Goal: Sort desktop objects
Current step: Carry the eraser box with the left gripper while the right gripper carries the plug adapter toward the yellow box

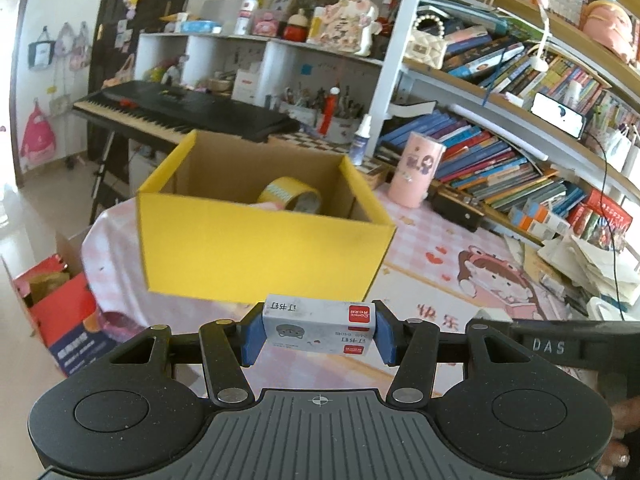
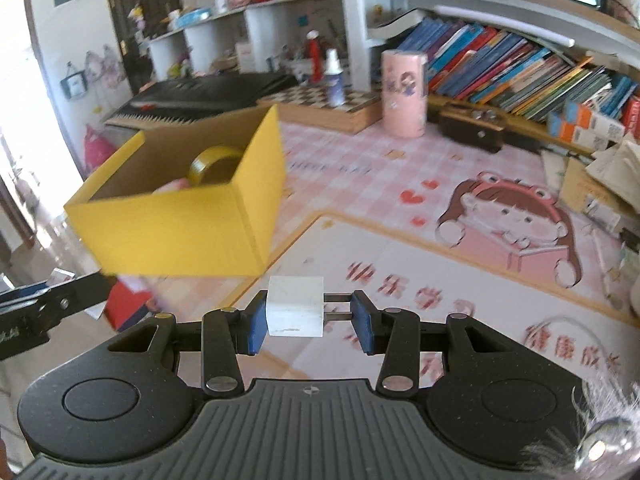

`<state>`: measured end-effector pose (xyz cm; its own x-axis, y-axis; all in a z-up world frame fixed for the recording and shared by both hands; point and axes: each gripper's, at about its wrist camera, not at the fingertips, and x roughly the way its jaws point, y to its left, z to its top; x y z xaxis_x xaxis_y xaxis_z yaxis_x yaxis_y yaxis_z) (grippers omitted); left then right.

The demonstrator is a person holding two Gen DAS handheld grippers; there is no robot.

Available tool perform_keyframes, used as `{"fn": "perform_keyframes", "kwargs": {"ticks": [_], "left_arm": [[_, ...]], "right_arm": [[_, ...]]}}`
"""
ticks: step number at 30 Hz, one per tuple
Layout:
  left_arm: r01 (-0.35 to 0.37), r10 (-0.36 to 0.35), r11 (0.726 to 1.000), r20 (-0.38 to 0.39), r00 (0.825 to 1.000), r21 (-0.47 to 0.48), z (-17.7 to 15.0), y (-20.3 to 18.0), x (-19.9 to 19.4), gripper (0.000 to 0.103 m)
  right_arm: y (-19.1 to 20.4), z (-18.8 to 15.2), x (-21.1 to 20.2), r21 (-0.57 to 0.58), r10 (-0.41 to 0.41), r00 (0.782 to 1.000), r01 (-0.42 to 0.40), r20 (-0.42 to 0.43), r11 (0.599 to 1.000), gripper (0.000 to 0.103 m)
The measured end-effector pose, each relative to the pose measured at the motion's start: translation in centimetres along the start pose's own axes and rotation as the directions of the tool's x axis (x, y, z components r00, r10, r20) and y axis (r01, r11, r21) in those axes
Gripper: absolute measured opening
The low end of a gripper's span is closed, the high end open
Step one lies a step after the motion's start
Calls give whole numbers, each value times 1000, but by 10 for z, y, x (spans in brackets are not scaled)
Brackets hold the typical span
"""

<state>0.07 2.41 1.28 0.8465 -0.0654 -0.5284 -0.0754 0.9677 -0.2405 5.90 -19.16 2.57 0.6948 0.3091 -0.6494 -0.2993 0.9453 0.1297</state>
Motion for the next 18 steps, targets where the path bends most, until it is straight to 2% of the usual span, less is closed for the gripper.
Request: {"fn": "perform_keyframes", "kwargs": {"ticks": [7, 18], "left_arm": [[-30, 30, 999, 6, 1000, -29, -9, 15, -16, 53], [-62, 65, 996, 46, 997, -69, -12, 29, -36, 53]], "right_arm": [[31, -18, -1, -51, 45, 998, -47, -32, 998, 40], [63, -22, -7, -121, 117, 992, -121, -44, 985, 41]]}}
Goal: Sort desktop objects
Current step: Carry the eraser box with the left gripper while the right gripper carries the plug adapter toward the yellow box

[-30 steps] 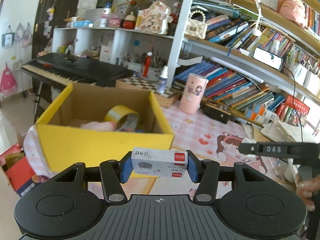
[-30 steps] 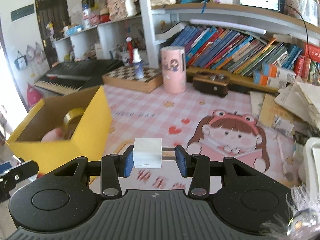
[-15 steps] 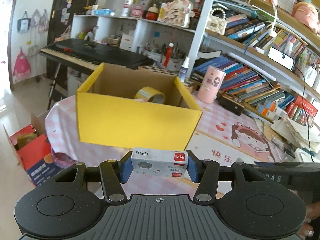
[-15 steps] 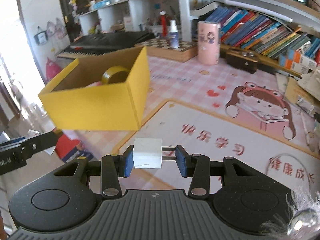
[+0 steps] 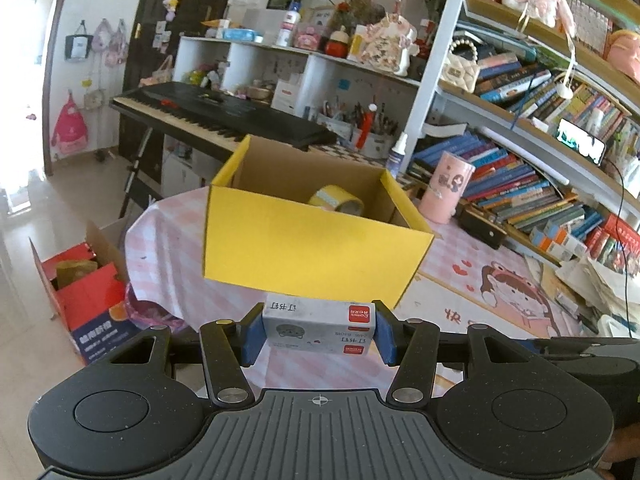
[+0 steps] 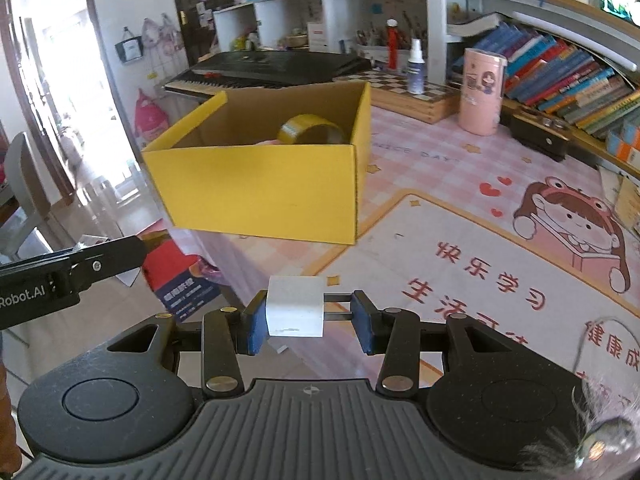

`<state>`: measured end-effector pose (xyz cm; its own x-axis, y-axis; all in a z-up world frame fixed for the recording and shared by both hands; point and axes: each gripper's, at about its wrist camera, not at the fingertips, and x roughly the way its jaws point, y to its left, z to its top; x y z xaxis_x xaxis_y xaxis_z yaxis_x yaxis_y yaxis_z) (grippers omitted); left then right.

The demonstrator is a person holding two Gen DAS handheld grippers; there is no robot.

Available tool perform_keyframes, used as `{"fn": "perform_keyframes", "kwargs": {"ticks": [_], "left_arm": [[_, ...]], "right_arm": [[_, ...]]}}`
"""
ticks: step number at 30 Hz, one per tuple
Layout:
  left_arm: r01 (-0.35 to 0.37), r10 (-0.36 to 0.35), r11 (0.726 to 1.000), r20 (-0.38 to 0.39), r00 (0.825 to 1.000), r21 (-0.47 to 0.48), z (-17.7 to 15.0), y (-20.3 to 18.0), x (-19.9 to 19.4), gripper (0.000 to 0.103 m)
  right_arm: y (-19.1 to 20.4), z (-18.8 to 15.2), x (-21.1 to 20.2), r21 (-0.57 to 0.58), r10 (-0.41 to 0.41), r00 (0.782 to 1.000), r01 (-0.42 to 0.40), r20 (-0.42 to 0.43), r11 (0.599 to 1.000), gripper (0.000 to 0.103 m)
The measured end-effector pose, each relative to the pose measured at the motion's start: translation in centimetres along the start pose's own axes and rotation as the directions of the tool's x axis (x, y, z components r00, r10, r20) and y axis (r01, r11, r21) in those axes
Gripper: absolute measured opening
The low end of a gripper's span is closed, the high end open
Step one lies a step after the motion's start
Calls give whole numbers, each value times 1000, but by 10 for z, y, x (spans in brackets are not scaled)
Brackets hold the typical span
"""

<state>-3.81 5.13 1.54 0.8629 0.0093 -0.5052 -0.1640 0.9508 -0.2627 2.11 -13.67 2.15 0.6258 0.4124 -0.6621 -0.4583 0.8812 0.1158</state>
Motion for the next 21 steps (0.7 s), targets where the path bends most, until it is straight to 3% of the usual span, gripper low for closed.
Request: {"fn": "perform_keyframes", "kwargs": {"ticks": [13, 21], "left_arm": [[5, -4, 1000, 55, 998, -10, 14, 10, -7, 53], [18, -18, 1000, 75, 997, 5, 35, 8, 9, 53]], "right_arm": [[20, 15, -4, -44, 30, 999, -28, 38, 999, 41], [24, 38, 2, -73, 41, 997, -36, 66, 997, 41]]}}
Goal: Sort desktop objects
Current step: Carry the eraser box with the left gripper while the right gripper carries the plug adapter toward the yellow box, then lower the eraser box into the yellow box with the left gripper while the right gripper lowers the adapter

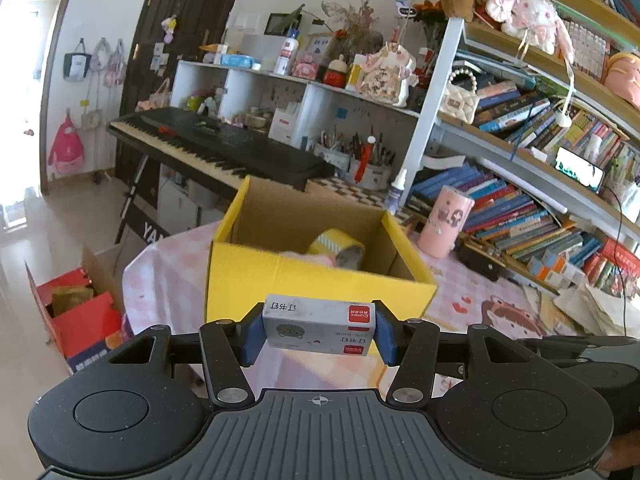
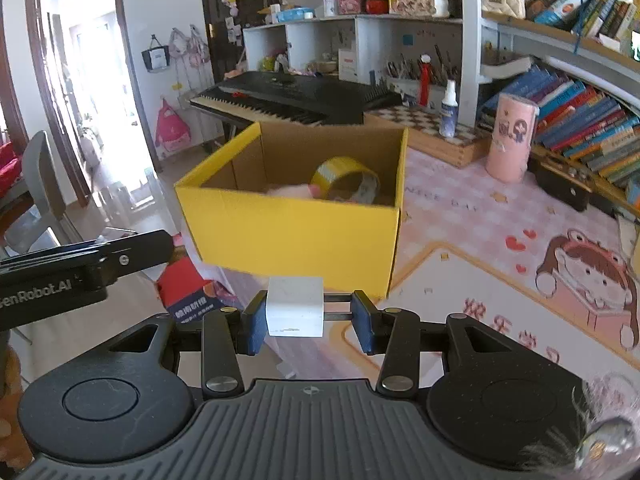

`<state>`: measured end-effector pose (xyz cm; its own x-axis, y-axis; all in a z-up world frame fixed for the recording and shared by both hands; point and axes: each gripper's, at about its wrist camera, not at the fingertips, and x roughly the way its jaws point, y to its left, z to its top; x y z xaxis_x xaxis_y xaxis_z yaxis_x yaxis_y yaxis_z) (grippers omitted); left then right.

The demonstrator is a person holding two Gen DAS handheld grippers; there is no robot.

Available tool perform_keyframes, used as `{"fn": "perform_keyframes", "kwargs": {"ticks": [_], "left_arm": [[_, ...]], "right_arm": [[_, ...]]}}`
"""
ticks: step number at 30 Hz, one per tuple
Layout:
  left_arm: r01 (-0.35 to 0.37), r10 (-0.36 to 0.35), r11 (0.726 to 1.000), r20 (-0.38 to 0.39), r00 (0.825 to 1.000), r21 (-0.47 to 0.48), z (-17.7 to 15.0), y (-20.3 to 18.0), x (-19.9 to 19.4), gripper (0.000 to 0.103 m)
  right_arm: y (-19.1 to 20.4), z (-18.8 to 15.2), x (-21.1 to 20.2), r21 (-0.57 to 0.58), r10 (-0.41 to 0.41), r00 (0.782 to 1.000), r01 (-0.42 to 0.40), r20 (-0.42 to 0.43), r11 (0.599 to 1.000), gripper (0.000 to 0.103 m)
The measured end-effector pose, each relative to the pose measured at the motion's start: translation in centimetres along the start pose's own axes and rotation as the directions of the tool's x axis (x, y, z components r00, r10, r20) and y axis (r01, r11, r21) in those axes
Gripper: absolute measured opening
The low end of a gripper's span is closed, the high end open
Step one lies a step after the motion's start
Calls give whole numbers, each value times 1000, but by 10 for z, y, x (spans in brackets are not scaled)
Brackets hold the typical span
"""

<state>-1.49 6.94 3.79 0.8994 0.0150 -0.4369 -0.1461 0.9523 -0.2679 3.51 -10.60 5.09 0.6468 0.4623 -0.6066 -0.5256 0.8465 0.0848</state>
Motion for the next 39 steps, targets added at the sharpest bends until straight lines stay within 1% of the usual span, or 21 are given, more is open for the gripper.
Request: {"fn": "perform_keyframes", "kwargs": {"ticks": [7, 10, 16, 21, 26, 31, 39], "left_arm": [[-45, 45, 999, 42, 998, -2, 26, -5, 24, 53], [-73, 72, 997, 62, 996, 19, 40, -10, 38, 53], [-140, 137, 989, 62, 989, 55, 58, -15, 73, 53], [-193, 191, 976, 27, 981, 101, 59, -17, 100, 53], [-230, 234, 962, -15, 972, 147, 59, -19, 127, 53], [-244, 261, 951, -70, 963, 189, 57, -21, 151, 53], [-241, 276, 945, -147, 950, 221, 53, -22, 174, 53]], "right_arm": [[-10, 36, 19, -46, 43, 998, -41, 45, 998, 41], [-19, 56, 32, -60, 62, 995, -58, 74, 997, 41], [-39, 89, 66, -63, 91, 991, -85, 98, 994, 41], [-55, 106, 92, -70, 112, 989, -105, 93, 992, 41], [-62, 121, 119, -108, 153, 986, -146, 60, 983, 41], [-66, 131, 140, -112, 177, 984, -173, 30, 979, 41], [-64, 138, 160, -132, 204, 979, -203, -12, 970, 41]]}}
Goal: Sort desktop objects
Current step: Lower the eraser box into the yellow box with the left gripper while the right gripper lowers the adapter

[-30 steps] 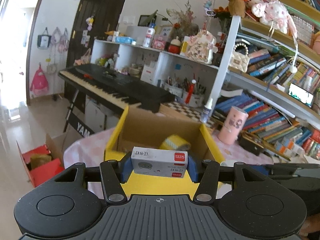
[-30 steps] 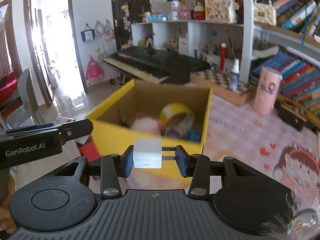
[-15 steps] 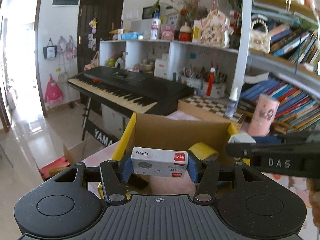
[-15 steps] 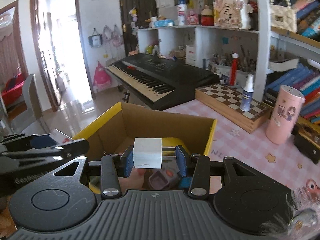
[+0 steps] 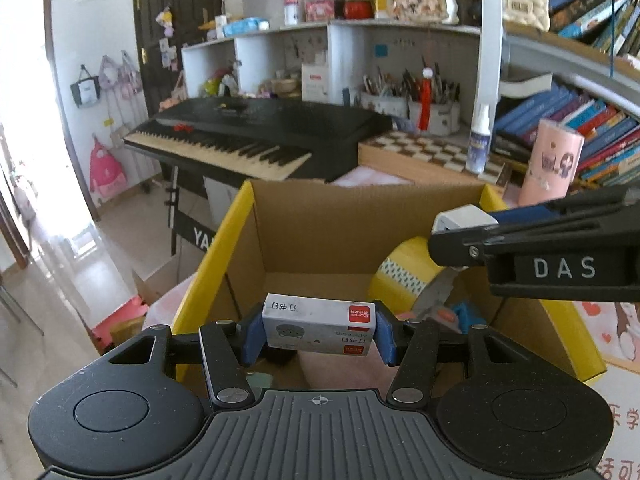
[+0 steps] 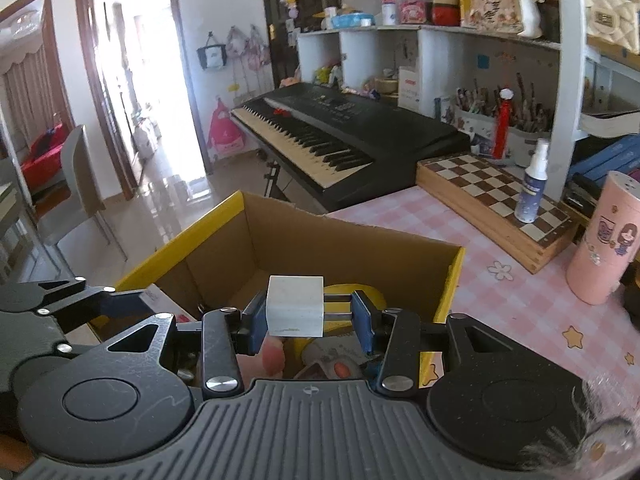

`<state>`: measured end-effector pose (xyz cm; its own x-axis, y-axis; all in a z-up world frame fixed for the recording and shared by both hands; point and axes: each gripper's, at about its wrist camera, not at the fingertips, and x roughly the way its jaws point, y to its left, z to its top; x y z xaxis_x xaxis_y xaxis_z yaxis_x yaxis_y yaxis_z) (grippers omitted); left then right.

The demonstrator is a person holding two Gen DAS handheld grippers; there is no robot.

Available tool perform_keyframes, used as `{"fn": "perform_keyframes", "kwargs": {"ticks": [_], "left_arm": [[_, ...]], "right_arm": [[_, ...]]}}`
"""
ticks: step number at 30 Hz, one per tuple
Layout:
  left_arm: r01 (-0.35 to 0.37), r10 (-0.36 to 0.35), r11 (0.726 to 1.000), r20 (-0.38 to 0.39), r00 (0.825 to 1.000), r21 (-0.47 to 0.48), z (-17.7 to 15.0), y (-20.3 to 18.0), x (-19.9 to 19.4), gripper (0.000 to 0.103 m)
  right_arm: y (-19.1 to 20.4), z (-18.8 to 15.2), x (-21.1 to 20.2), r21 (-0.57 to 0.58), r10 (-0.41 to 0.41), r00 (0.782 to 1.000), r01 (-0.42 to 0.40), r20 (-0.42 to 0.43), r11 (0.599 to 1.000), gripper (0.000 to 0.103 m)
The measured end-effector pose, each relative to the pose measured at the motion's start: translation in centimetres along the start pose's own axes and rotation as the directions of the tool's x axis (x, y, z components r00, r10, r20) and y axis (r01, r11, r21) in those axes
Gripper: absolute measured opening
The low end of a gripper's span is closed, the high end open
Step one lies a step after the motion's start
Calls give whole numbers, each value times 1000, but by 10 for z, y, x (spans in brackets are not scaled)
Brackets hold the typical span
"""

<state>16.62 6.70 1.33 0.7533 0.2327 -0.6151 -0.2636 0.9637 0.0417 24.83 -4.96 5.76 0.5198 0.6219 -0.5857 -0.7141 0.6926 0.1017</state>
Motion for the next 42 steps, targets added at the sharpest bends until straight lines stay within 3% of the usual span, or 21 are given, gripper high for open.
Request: {"fn": "perform_keyframes", "kwargs": {"ticks": [14, 20, 31, 42], "left_arm": [[26, -27, 1000, -64, 998, -15, -3, 1, 12, 56], [6, -7, 1000, -60, 998, -4, -3, 2, 3, 75], [-17, 17, 1000, -48, 999, -9, -2, 6, -6, 78], [-11, 10, 1000, -42, 999, -23, -5, 7, -8, 79]], "right_arm": [[1, 9, 44, -79, 52, 987, -65, -149, 995, 41], [5, 13, 62, -104, 81, 972, -107, -222, 989, 41], [22, 20, 87, -153, 124, 943, -178, -309, 972, 41], [22, 18, 92, -142, 135, 932, -193, -337, 971, 42]]}}
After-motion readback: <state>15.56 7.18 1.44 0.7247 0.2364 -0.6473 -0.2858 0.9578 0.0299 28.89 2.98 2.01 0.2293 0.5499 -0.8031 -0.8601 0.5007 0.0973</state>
